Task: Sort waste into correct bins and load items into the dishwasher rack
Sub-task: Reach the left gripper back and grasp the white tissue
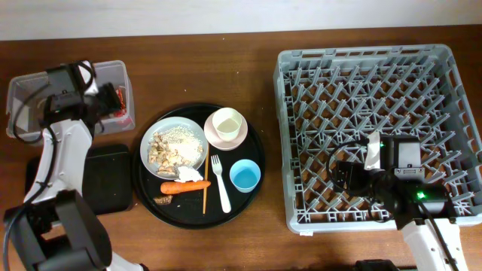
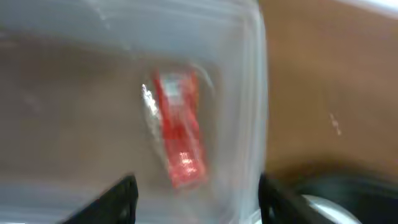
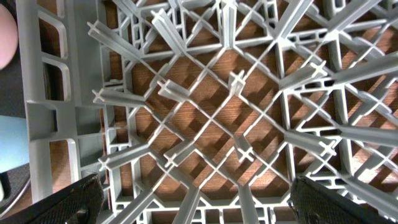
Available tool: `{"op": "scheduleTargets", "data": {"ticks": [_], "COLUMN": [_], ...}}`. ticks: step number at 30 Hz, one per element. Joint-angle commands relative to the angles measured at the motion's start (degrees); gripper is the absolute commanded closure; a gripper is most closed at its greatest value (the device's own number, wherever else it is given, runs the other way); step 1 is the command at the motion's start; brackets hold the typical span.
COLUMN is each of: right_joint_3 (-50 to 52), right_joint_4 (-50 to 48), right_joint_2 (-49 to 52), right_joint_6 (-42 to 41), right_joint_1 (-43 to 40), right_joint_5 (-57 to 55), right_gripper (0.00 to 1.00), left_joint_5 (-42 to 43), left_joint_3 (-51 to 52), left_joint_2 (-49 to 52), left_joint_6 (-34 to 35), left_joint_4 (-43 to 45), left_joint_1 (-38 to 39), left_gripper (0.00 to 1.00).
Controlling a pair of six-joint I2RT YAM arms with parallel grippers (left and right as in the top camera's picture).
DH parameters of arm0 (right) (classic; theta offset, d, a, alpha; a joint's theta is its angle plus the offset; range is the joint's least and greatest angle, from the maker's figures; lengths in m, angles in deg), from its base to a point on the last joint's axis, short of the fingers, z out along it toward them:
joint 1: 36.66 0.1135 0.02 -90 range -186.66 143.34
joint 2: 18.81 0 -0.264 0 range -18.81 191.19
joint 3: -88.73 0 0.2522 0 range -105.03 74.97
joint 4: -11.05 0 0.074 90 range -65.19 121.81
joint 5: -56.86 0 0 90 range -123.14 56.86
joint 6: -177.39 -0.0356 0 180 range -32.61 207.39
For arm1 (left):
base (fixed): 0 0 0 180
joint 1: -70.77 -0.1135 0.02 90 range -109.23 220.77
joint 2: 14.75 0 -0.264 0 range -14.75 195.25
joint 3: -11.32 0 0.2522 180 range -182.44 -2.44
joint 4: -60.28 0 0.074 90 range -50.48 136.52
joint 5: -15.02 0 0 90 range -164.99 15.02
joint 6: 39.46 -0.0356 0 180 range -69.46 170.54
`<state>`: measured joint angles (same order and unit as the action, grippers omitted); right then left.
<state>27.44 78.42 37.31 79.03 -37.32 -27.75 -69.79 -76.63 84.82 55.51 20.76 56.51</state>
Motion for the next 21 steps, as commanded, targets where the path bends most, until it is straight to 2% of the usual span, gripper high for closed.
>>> {"op": "scheduleTargets", "data": {"ticks": [1, 4, 7, 9, 11, 21], "right_joint_3": [-1.1, -1.1, -1.1, -1.1, -1.1, -1.1], "right_joint_4": [0.0, 0.1, 0.2, 0.2, 0.2, 0.4], "right_joint_2": [-0.1, -0.1, -0.1, -0.1, -0.1, -0.1], "right_joint_6": [0.3, 0.3, 0.3, 0.3, 0.3, 0.3], "right_joint_1": [-0.3, -0.3, -0.3, -0.3, -0.3, -0.3], "right_joint_5": [-0.7, -0.7, -0.7, -0.7, -0.7, -0.7], "right_gripper": [0.01, 0.01, 0.01, 0.01, 0.01, 0.01], "left_joint_5": [16.9, 15.8, 11.4, 9.8, 8.3, 6.7], "left_joint_3": [-0.3, 0.3, 4.7, 7.2, 10.0, 13.3], "left_joint_2": [-4.4, -3.9, -3.9, -3.9, -3.9, -3.9], "left_joint_6": [-0.4, -0.5, -0.4, 0.0, 2.1, 3.4], "left_joint_4": [-13.4, -28.8, -36.7, -36.6, -35.8, -29.7], "left_joint_1": [4.3, 11.2, 19.8, 22.3, 23.9, 24.3], "left_gripper": [0.38, 0.38, 0.38, 0.40, 0.51, 0.58]}}
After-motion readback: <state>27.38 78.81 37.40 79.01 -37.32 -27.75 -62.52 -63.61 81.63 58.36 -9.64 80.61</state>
